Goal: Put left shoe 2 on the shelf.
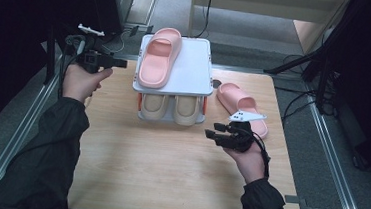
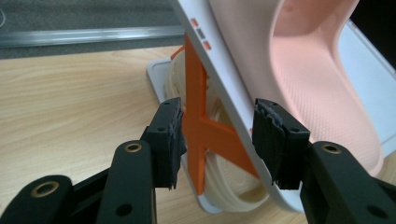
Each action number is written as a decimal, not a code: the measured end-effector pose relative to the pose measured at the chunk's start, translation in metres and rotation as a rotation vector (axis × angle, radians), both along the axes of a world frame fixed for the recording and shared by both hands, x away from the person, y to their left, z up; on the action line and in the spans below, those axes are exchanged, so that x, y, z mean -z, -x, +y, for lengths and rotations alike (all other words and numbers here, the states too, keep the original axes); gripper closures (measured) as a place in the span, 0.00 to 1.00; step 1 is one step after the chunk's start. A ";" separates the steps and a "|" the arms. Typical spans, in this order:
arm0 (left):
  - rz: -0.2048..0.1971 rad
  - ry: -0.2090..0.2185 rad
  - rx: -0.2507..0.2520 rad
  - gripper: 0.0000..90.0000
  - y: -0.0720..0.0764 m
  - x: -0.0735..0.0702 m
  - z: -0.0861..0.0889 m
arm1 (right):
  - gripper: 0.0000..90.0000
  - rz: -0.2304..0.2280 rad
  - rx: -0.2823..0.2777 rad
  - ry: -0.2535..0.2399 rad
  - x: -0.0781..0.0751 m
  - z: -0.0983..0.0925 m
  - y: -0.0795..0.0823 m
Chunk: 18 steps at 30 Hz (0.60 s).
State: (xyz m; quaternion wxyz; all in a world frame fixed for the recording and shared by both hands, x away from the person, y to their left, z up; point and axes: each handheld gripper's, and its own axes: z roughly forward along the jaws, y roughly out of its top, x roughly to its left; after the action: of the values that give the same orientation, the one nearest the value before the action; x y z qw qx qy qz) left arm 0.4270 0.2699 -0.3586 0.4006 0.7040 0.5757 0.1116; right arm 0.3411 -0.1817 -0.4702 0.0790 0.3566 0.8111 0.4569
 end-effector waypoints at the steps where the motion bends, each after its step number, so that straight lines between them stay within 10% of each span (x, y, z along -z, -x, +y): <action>1: -0.003 -0.007 0.001 0.59 0.002 0.002 0.001 | 0.58 0.001 0.002 0.002 0.000 -0.001 -0.001; 18: 0.003 0.020 0.021 0.57 0.038 0.040 0.009 | 0.71 -0.010 0.058 0.029 0.004 -0.030 -0.024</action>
State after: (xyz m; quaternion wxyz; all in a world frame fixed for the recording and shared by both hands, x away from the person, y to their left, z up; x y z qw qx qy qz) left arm 0.3888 0.2792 -0.3990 0.4081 0.7060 0.5700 0.1007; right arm 0.3648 -0.2120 -0.4741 0.1015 0.3765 0.8064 0.4446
